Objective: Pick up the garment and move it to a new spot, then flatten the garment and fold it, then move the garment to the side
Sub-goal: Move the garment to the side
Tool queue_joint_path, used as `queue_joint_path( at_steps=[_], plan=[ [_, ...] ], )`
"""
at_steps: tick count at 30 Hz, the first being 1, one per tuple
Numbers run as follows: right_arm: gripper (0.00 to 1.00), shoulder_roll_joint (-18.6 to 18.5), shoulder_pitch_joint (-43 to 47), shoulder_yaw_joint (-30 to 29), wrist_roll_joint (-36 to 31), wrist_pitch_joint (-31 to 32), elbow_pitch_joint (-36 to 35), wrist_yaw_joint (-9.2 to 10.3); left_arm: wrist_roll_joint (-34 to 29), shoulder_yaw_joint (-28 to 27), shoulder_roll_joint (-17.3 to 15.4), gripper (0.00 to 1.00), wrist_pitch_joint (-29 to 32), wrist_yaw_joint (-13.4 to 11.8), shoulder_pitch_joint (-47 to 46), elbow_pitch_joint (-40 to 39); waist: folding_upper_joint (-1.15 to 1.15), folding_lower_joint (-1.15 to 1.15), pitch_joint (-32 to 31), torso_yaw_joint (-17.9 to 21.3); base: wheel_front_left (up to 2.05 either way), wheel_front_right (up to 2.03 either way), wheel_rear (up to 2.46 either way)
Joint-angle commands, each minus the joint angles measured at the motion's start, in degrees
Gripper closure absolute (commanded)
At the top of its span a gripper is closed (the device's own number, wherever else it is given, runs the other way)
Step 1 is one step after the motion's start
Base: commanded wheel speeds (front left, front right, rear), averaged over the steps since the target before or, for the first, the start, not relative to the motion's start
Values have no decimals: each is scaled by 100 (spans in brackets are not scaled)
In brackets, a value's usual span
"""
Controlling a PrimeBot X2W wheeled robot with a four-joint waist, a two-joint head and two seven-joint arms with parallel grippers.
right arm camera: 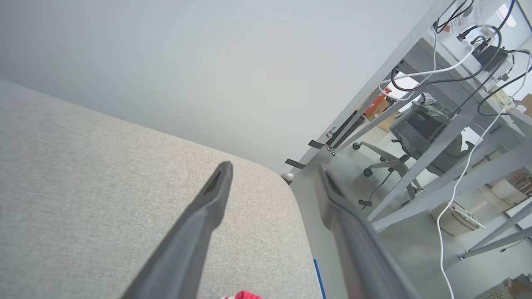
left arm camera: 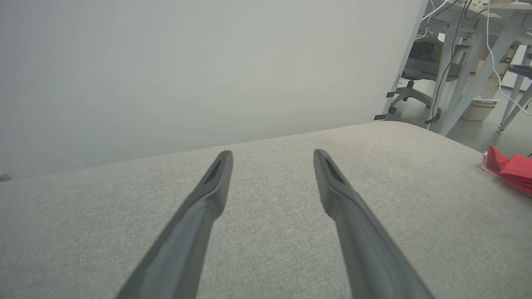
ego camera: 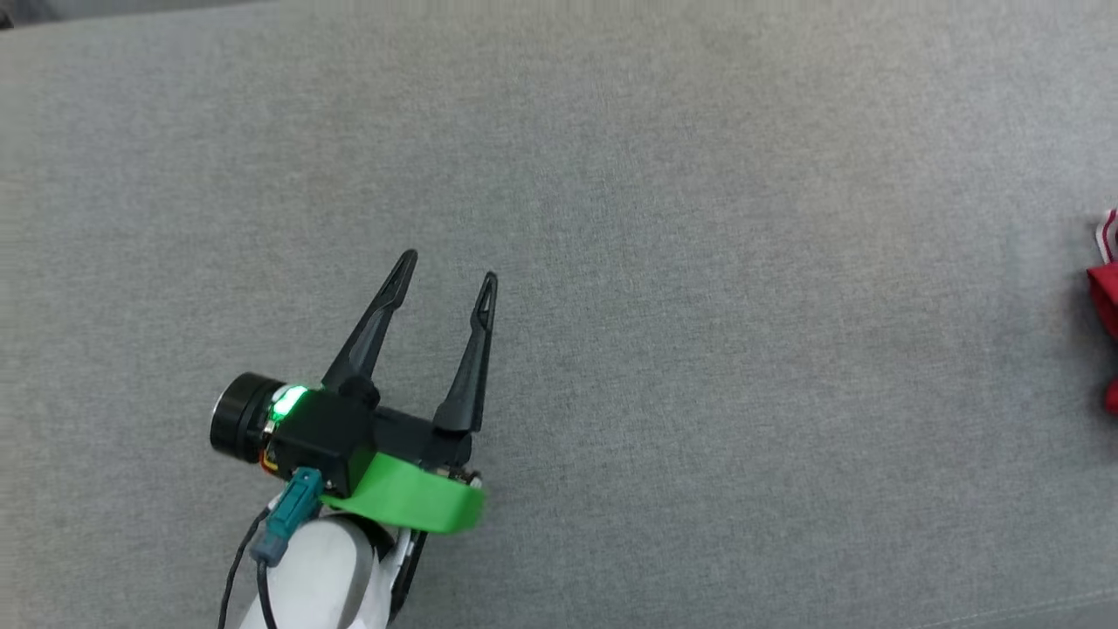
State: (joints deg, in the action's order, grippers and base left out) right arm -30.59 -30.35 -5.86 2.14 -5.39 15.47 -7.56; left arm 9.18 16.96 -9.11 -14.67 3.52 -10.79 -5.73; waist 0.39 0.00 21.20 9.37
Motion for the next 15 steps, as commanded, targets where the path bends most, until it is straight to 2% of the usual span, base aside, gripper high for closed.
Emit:
queue_joint_path(
  at_steps=[1,7,15],
  plan=[
    [0,128,193,83,104,18,-289,8,44,-111,19,0,-31,-59,138,80,-39,0,-774,-340,0,0,0],
    [0,823,967,283,440,213,-1526,8,199,-598,109,0,-32,-249,489,499,-39,0,-1242,-531,0,0,0],
    [0,1853,1918,345,773,-85,-1917,8,257,-861,234,0,-32,-176,777,775,-39,0,-1530,-740,0,0,0]
  ],
)
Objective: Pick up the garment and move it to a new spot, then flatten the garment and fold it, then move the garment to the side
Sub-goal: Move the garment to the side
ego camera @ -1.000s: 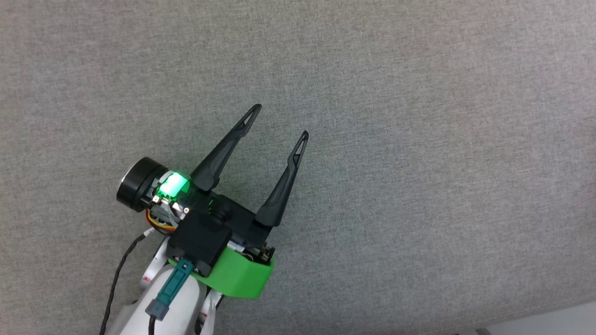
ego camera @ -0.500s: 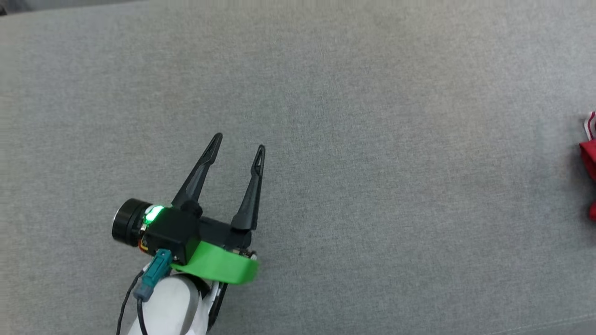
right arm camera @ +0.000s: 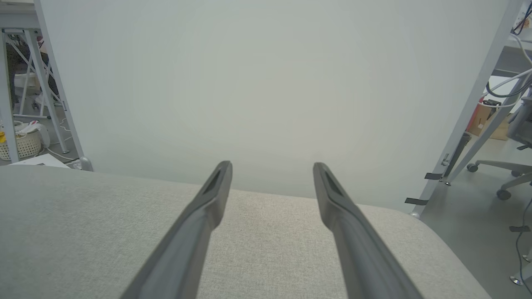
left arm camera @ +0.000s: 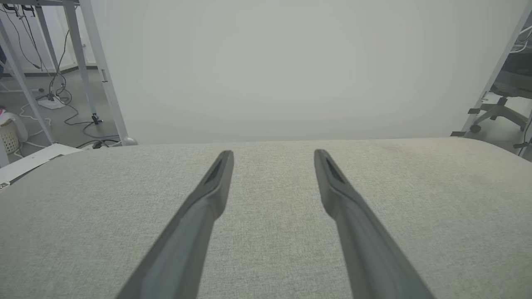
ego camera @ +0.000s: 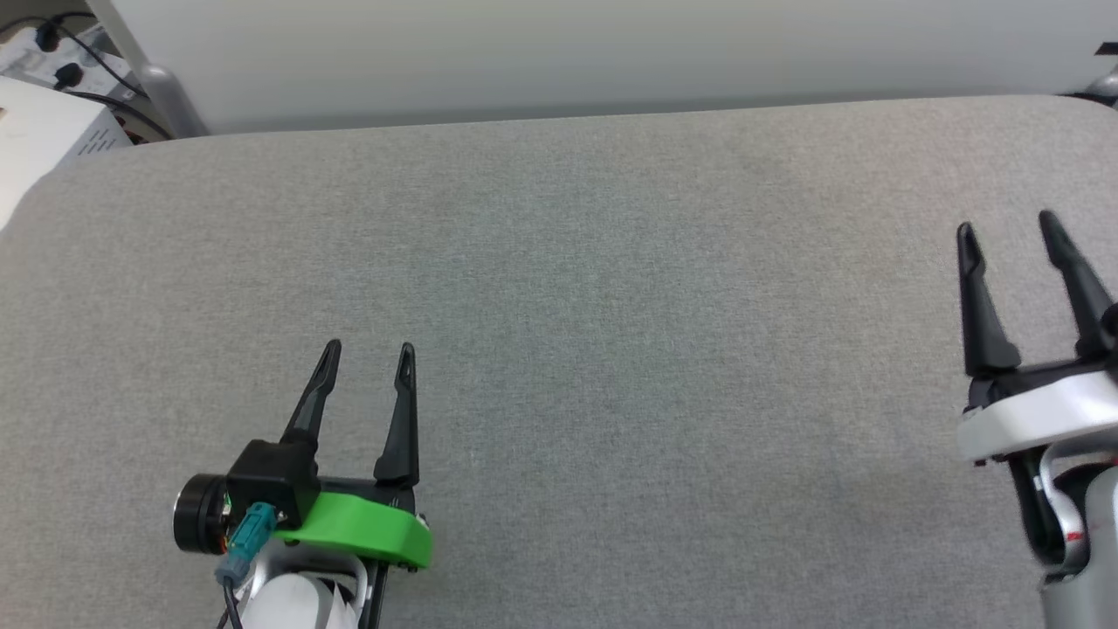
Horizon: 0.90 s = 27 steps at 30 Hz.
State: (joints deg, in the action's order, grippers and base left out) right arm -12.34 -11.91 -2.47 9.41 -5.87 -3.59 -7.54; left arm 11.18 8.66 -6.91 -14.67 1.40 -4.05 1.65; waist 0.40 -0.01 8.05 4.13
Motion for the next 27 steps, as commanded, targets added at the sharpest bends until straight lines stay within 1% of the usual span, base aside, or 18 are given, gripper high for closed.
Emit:
queue_joint_path(
  at_steps=[1,5,9,12,19,27],
  plan=[
    [0,134,168,11,95,-71,14,5,70,-59,23,0,-32,51,134,106,-40,1,-234,-233,0,0,0],
    [0,527,544,39,146,-305,214,5,-56,-182,49,0,-32,54,209,243,-40,1,-320,-288,0,0,0],
    [0,716,768,135,84,-493,435,5,-162,-280,106,0,-32,97,292,223,-40,1,-374,-302,0,0,0],
    [0,769,847,190,-134,-591,568,5,-255,-360,137,0,-32,120,341,222,-40,1,-397,-299,0,0,0],
    [0,885,879,231,-236,-708,771,5,-402,-525,231,0,-32,190,387,159,-40,1,-418,-298,0,0,0],
    [0,910,878,276,-495,-759,878,5,-507,-592,311,0,-32,292,435,43,-40,1,-453,-305,0,0,0]
  ],
)
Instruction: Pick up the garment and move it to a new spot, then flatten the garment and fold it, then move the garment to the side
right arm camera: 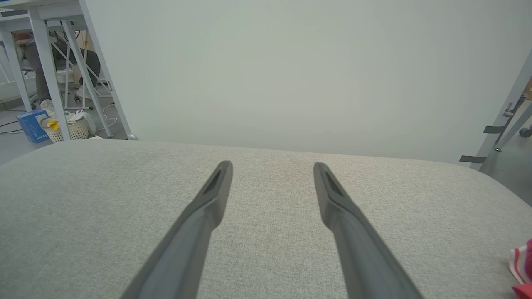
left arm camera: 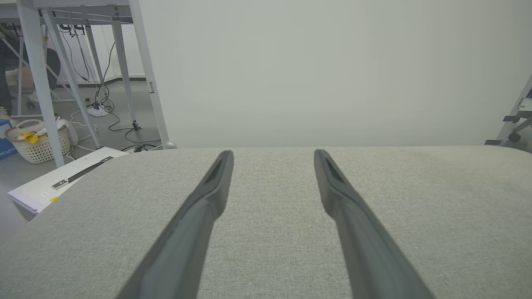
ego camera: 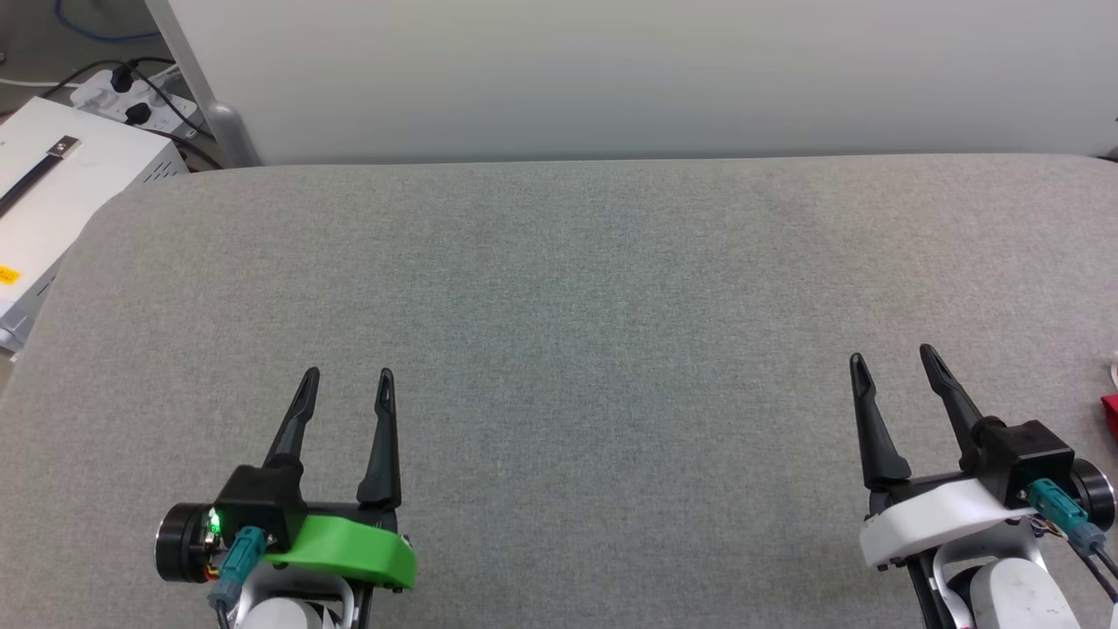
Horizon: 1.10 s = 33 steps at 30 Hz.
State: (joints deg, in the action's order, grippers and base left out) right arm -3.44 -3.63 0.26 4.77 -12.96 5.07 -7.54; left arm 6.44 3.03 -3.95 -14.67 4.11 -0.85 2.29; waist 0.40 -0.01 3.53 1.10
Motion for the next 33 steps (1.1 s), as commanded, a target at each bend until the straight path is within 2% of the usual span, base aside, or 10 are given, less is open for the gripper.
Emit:
queue_joint_path(
  at_steps=[1,11,12,33],
  plan=[
    [0,23,51,1,-36,-53,21,5,-42,-44,22,0,-32,20,118,-19,-40,1,-5,-1,0,0,0],
    [0,43,3,-8,-26,-71,10,5,54,-210,78,0,-32,68,129,9,-40,1,18,-3,0,0,0],
    [100,35,0,-7,-7,-39,13,0,45,-187,52,100,6,50,22,27,0,1,18,-3,0,0,0],
    [100,39,58,-10,-83,177,-70,1,-67,-195,60,100,245,-24,30,-9,-7,1,-42,-20,0,0,0]
  ],
)
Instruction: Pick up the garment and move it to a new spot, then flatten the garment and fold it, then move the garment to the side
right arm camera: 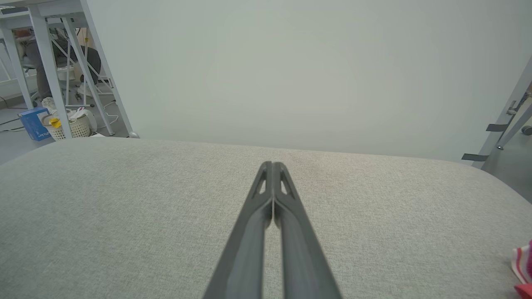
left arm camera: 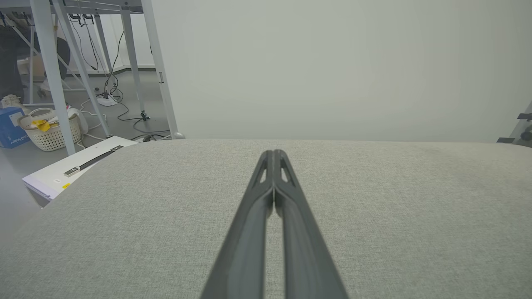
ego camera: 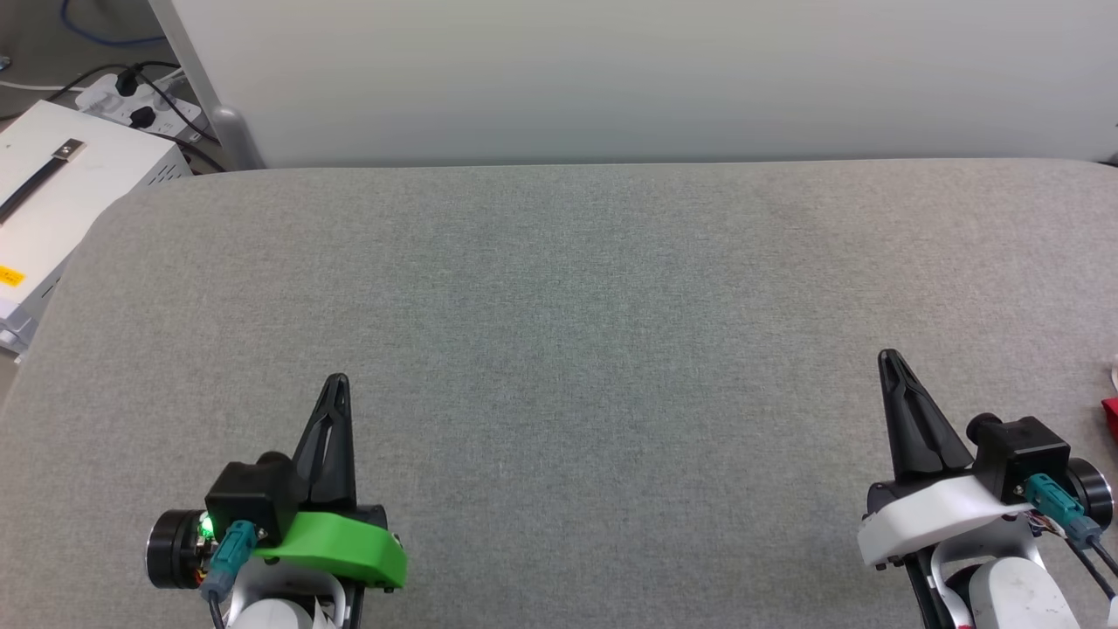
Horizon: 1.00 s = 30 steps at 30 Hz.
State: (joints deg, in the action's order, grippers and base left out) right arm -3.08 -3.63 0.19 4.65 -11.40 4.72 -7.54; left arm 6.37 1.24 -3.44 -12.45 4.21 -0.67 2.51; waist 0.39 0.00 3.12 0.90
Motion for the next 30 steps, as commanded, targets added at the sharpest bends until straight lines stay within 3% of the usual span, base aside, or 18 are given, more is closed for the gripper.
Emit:
queue_joint_path(
  at_steps=[1,30],
  plan=[
    [100,2,61,-3,-74,30,-38,1,-64,-17,9,100,33,-37,12,-33,-7,0,-4,-1,0,0,0],
    [100,7,144,-8,-181,335,-158,2,-222,-46,22,100,367,-143,27,-93,-16,0,-89,-26,0,0,0]
  ],
)
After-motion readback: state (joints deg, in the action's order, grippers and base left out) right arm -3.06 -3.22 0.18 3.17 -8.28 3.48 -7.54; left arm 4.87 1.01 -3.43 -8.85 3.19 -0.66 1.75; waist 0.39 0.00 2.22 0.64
